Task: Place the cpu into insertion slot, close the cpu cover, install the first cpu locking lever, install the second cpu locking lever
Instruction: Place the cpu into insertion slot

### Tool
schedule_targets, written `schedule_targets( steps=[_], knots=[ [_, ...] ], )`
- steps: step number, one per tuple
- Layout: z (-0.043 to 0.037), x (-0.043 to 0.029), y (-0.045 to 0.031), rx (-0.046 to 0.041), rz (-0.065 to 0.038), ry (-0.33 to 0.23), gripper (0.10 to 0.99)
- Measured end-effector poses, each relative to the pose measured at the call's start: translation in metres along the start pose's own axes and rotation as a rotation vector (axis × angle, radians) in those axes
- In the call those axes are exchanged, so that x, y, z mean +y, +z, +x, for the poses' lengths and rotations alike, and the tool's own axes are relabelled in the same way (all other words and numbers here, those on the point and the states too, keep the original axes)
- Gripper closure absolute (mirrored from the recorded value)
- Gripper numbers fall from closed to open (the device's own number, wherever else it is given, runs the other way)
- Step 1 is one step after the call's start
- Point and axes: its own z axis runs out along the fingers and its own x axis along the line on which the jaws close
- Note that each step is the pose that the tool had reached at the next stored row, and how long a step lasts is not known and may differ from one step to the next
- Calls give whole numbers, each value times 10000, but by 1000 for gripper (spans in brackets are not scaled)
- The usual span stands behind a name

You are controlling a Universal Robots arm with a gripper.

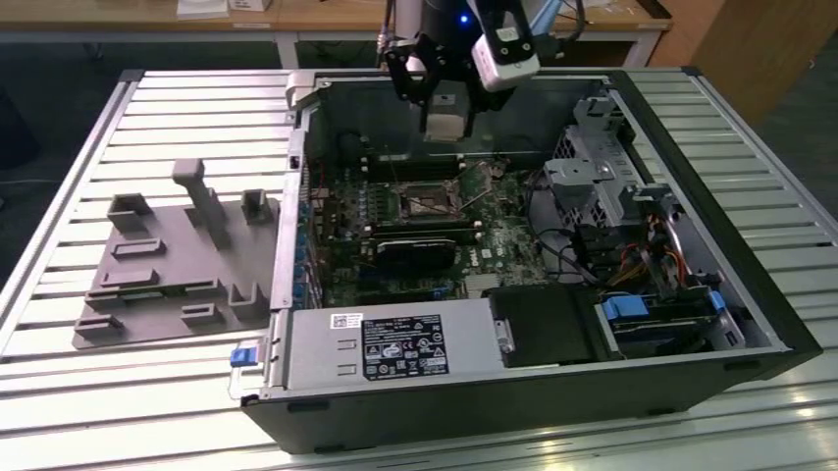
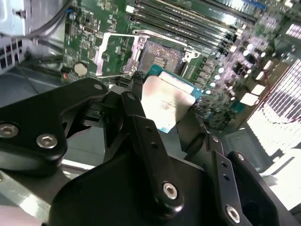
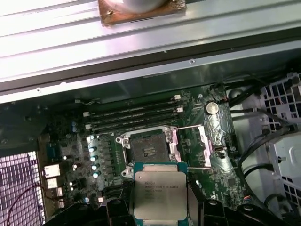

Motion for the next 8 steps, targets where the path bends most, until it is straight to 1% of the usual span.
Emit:
schedule_targets(
  steps=[8],
  knots=[
    [-1, -7, 82, -129, -28, 1455, 549]
  ],
)
